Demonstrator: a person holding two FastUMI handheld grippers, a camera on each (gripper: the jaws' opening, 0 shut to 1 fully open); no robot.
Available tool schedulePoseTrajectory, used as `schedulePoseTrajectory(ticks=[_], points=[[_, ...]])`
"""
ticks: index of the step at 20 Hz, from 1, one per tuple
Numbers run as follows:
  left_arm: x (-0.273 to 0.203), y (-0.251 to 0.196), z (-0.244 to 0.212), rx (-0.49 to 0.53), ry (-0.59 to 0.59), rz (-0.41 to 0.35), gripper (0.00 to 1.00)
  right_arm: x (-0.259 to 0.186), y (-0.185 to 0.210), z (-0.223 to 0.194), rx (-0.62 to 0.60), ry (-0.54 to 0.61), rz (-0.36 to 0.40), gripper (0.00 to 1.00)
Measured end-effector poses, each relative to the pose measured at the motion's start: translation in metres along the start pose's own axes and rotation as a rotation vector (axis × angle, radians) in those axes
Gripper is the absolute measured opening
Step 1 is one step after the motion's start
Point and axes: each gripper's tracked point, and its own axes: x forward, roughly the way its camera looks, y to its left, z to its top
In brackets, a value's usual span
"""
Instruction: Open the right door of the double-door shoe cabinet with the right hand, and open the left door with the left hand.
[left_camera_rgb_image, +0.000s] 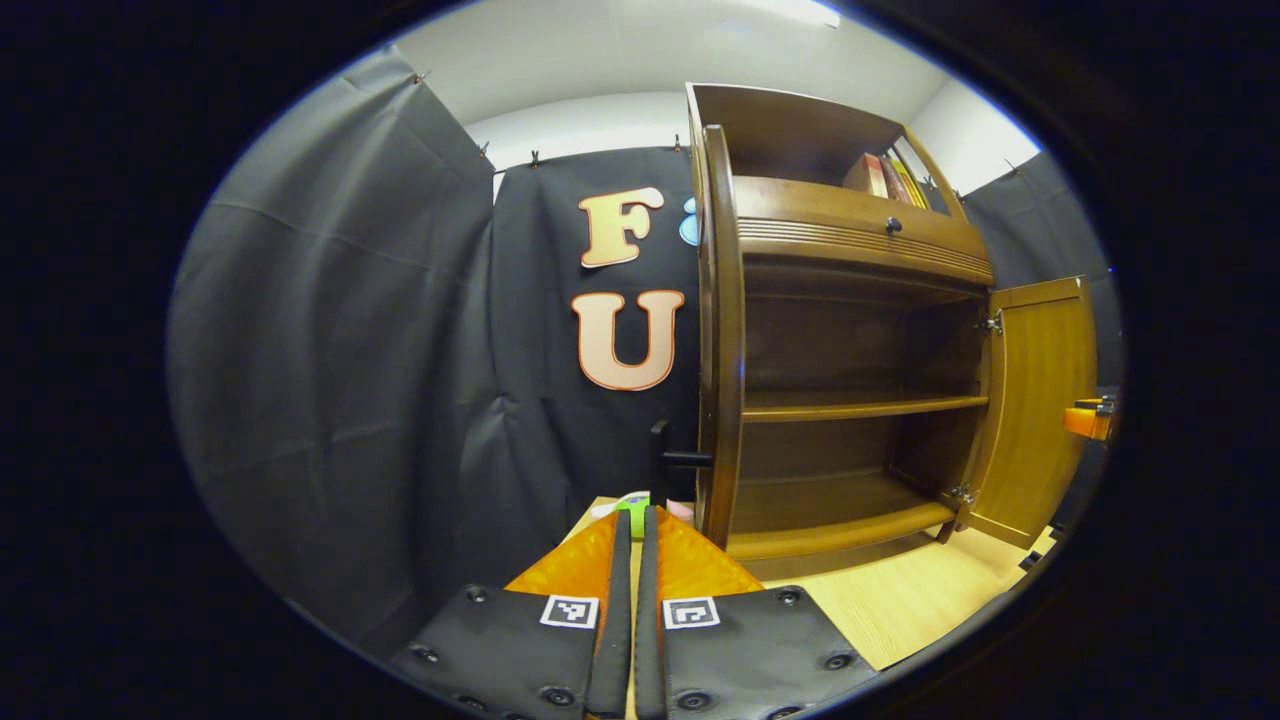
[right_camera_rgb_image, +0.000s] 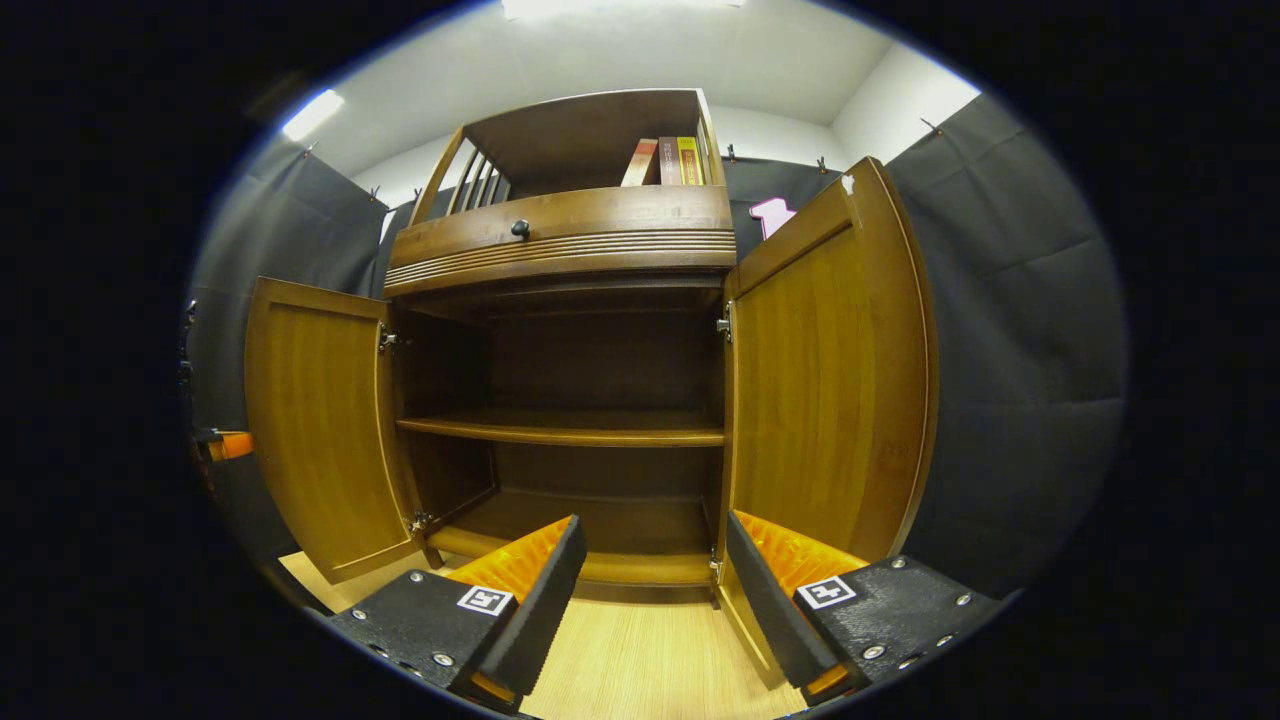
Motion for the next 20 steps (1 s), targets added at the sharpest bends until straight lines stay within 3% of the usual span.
schedulePoseTrajectory(ticks=[3,4,5,6,10,13,14,15,20], points=[[-0.008,-0.008,0.013,0.007,-0.010,0.010,0.10,0.000,-0.006,0.001,0.009,0.001,-0.005,0.88],[-0.011,-0.013,0.019,0.001,-0.017,0.010,0.02,-0.001,-0.008,0.002,0.011,0.000,-0.007,0.88],[-0.015,-0.018,0.027,-0.010,-0.024,0.006,0.02,-0.001,-0.010,0.003,0.013,-0.002,-0.010,0.88],[-0.019,-0.021,0.032,-0.017,-0.023,0.008,0.10,-0.002,-0.014,0.005,0.014,-0.005,-0.012,0.88],[-0.029,-0.047,0.051,-0.011,-0.036,-0.026,0.19,-0.004,-0.026,0.014,0.022,-0.019,-0.022,0.88],[-0.035,-0.075,0.065,0.016,-0.053,-0.070,0.41,-0.005,-0.035,0.022,0.030,-0.027,-0.033,0.88],[-0.035,-0.086,0.070,0.013,-0.055,-0.080,0.44,-0.006,-0.037,0.025,0.033,-0.031,-0.034,0.88],[-0.034,-0.095,0.072,0.011,-0.055,-0.093,0.48,-0.007,-0.039,0.028,0.032,-0.034,-0.035,0.99],[-0.031,-0.134,0.092,0.014,-0.094,-0.140,0.72,-0.010,-0.049,0.039,0.015,-0.049,-0.038,0.99]])
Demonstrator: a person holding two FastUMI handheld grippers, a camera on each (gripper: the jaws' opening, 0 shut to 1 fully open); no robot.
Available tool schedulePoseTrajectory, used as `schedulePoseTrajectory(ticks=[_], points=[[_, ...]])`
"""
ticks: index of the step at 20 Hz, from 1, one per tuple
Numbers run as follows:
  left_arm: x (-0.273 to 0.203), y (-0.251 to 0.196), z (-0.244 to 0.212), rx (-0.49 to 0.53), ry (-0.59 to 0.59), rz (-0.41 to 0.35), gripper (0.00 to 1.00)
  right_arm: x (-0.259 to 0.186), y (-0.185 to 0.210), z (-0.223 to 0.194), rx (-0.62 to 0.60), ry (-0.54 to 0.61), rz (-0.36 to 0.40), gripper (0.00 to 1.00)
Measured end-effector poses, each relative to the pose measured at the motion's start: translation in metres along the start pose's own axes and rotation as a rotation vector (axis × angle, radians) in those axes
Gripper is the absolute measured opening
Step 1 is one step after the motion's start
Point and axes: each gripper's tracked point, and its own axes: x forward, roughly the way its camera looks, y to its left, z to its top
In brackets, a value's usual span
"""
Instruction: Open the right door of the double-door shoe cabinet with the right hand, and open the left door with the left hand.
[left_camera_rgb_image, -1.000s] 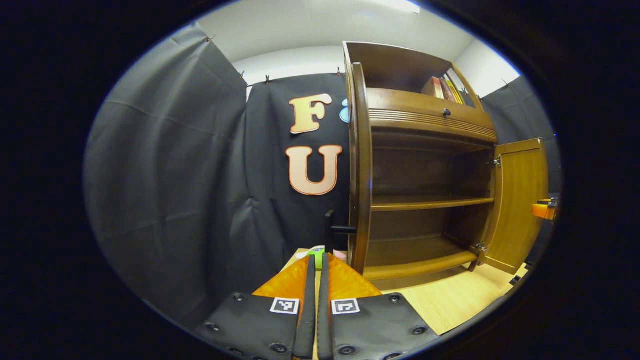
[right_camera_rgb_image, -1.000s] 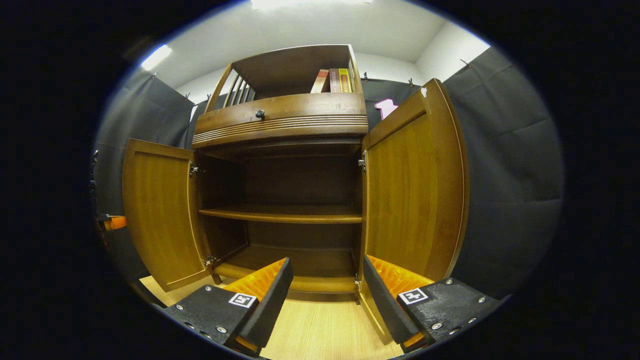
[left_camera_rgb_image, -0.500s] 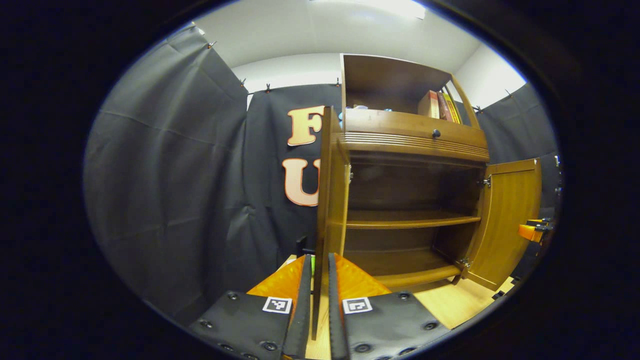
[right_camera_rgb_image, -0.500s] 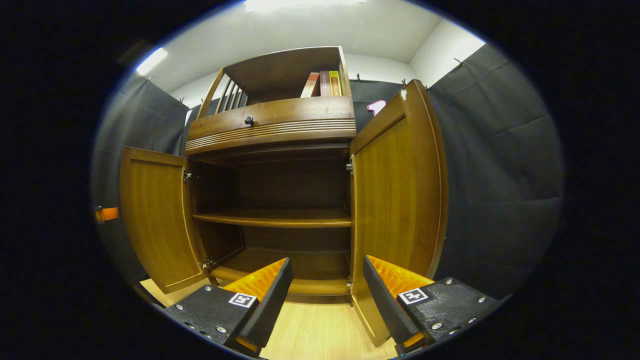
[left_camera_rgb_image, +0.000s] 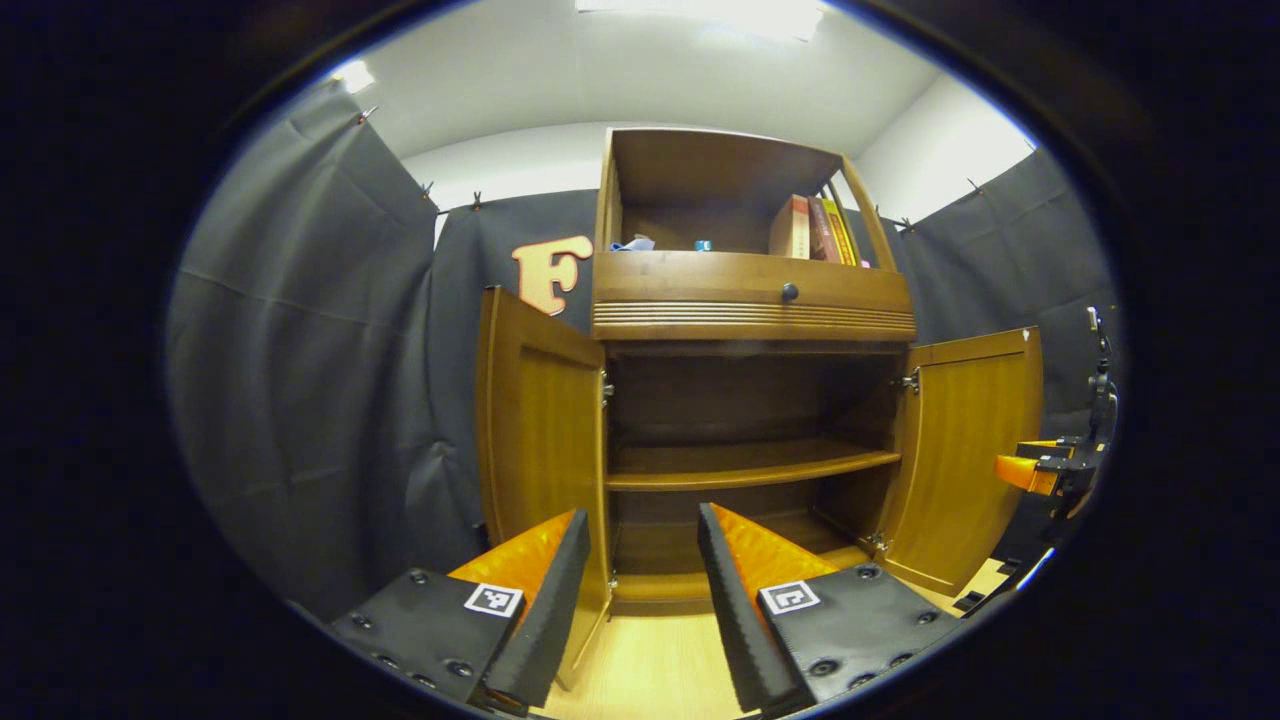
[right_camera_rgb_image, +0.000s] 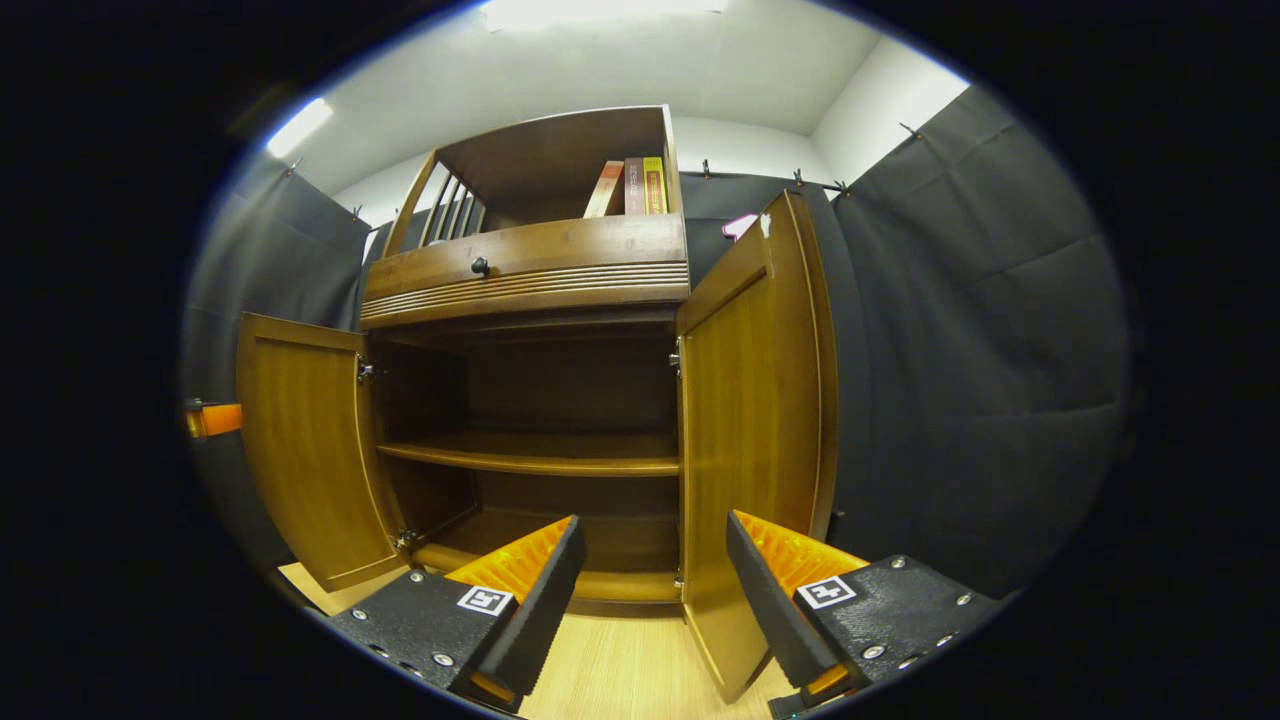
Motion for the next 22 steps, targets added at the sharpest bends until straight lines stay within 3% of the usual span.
schedulePoseTrajectory(ticks=[4,22], points=[[0.010,-0.023,0.000,-0.008,-0.007,-0.041,0.96,0.000,-0.006,0.005,-0.015,-0.006,-0.004,0.99],[0.027,-0.021,-0.001,-0.021,-0.010,-0.029,0.96,0.005,0.003,0.015,-0.024,-0.014,0.016,0.99]])
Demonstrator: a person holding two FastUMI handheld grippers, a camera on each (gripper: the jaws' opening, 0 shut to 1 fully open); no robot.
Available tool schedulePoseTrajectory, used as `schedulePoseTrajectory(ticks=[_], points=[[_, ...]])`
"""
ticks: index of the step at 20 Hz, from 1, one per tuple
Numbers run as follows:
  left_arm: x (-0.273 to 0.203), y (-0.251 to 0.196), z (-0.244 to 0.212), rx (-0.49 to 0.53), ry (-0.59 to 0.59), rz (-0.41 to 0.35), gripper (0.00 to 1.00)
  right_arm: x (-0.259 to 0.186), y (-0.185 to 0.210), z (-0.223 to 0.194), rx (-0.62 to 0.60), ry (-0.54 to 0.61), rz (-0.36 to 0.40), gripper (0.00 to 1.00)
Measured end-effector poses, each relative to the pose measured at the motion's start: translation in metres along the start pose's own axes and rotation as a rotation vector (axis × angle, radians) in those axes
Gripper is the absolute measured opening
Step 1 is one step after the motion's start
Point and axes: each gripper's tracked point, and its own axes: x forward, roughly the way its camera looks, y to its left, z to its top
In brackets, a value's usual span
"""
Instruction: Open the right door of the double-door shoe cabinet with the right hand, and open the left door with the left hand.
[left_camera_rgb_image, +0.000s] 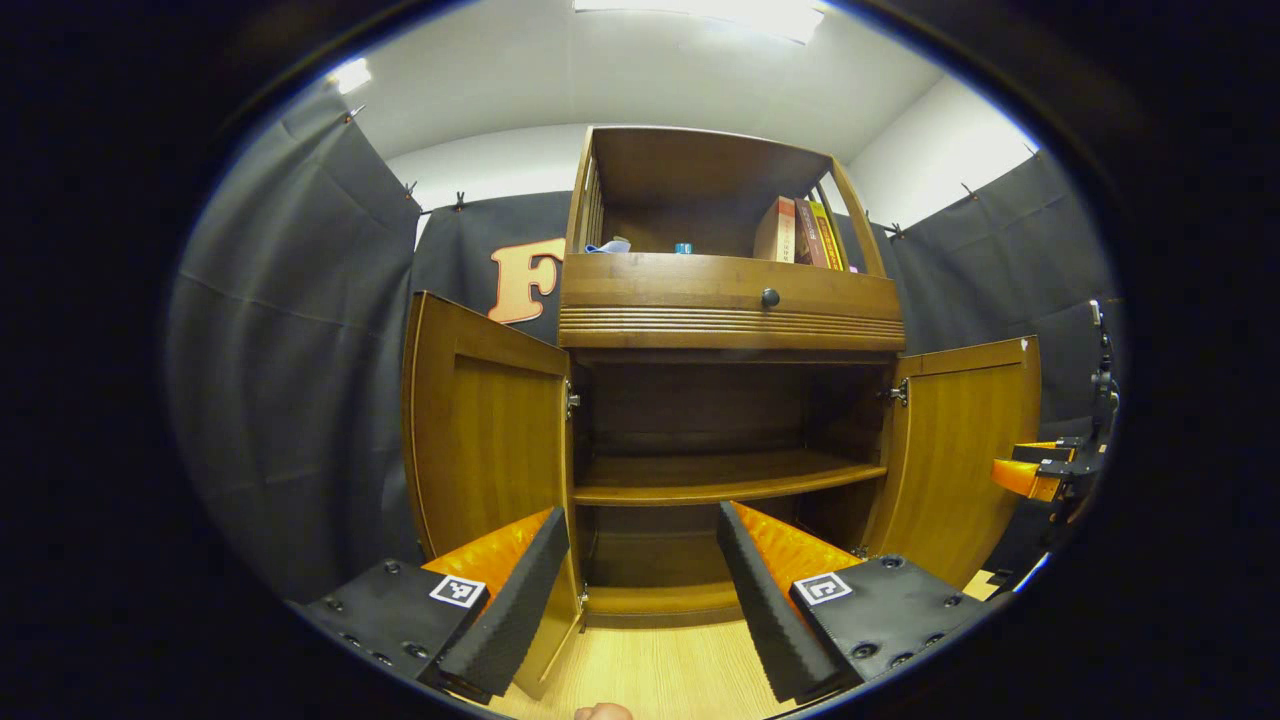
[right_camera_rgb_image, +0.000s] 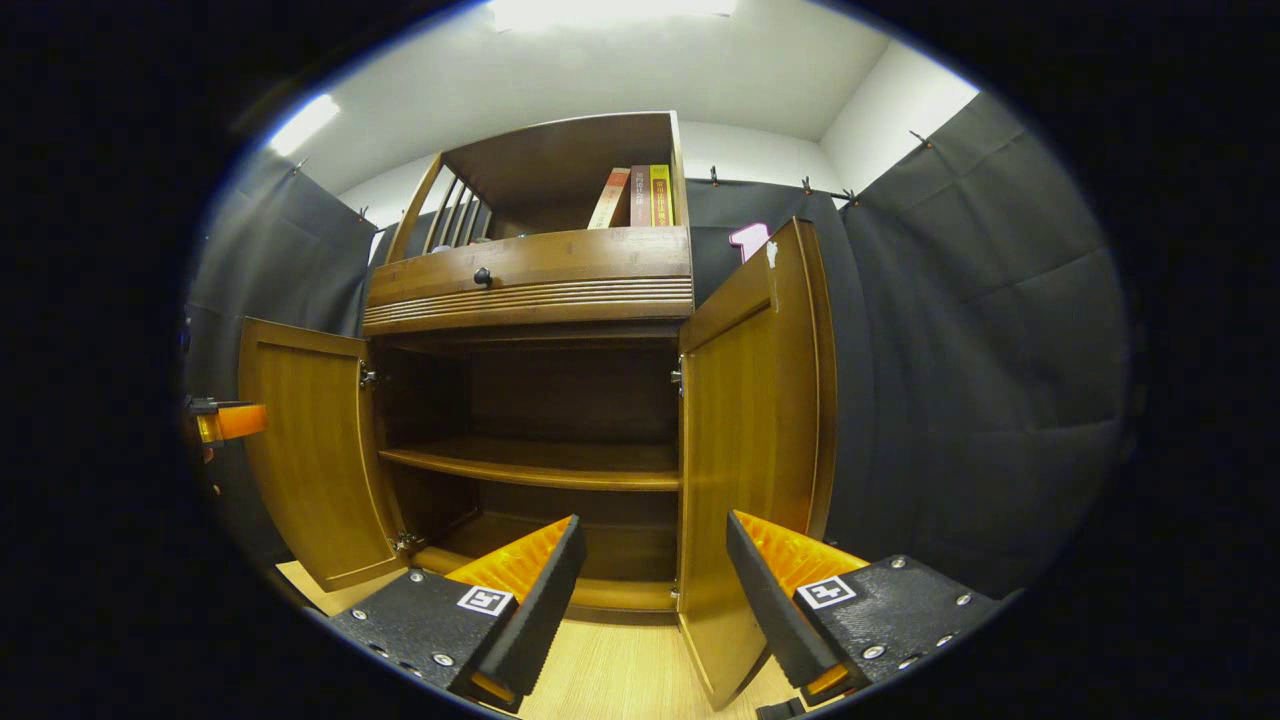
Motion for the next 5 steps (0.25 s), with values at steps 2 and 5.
schedulePoseTrajectory(ticks=[2,5], points=[[0.0017,0.0003,-0.0032,-0.002,0.007,-0.001,0.96,0.0009,0.0026,-0.0018,0.000,0.003,0.004,0.99],[0.0032,0.0022,-0.0053,-0.001,0.008,0.003,0.97,0.0024,0.0039,-0.0043,0.000,0.008,0.007,0.99]])
